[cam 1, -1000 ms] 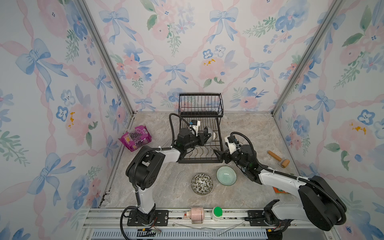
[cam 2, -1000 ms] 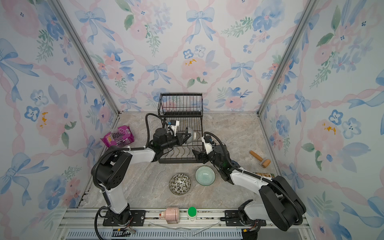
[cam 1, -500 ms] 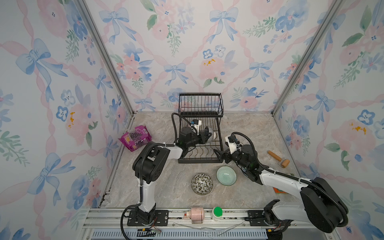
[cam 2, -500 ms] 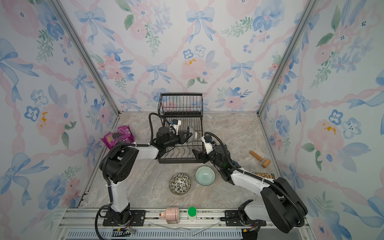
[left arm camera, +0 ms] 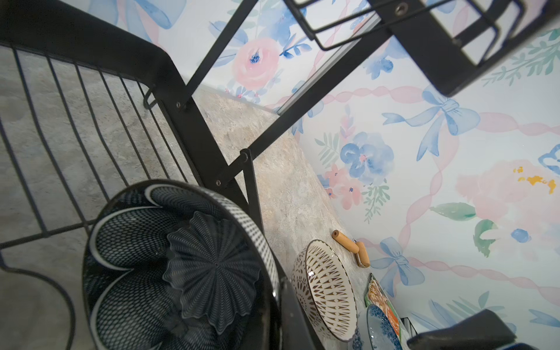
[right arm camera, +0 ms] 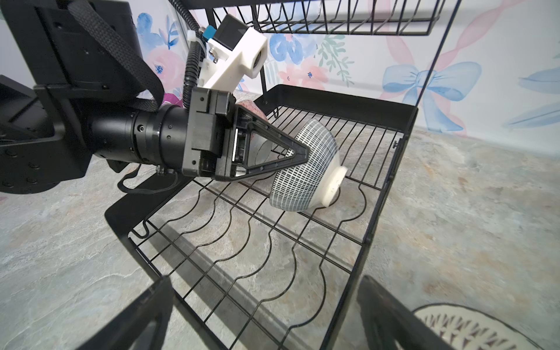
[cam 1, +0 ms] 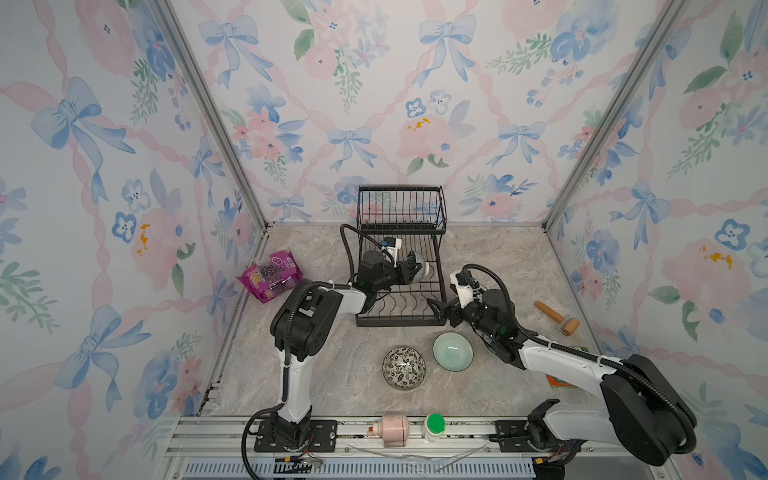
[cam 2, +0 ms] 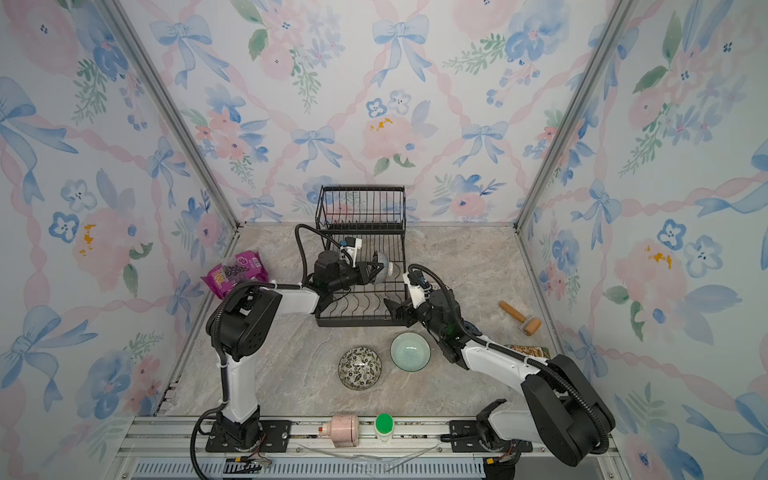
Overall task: Load bowls into a dish rack
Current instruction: Place the bowl in the dish rack.
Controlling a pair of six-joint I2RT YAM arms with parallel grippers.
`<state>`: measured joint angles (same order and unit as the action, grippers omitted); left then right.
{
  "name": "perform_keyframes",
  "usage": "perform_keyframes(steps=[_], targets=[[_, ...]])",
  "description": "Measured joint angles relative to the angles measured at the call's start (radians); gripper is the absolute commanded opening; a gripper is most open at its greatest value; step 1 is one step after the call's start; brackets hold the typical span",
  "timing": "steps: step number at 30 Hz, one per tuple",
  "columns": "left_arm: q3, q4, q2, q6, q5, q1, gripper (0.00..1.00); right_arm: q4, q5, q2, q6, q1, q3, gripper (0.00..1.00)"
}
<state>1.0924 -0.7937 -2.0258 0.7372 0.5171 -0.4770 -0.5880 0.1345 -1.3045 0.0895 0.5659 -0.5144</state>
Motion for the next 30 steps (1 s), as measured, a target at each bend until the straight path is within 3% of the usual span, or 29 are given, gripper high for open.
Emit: perform_keyframes(steps=[26,30], targets=[[0.026,-0.009,-0.027,0.009,0.08,0.039,0.0,0.0,0.015,0.0,-0.003,0.001,0.0,0.96],[0.026,-0.009,-0.027,0.012,0.082,0.047,0.04,0.0,0.015,0.0,-0.004,0.004,0.0,0.96]])
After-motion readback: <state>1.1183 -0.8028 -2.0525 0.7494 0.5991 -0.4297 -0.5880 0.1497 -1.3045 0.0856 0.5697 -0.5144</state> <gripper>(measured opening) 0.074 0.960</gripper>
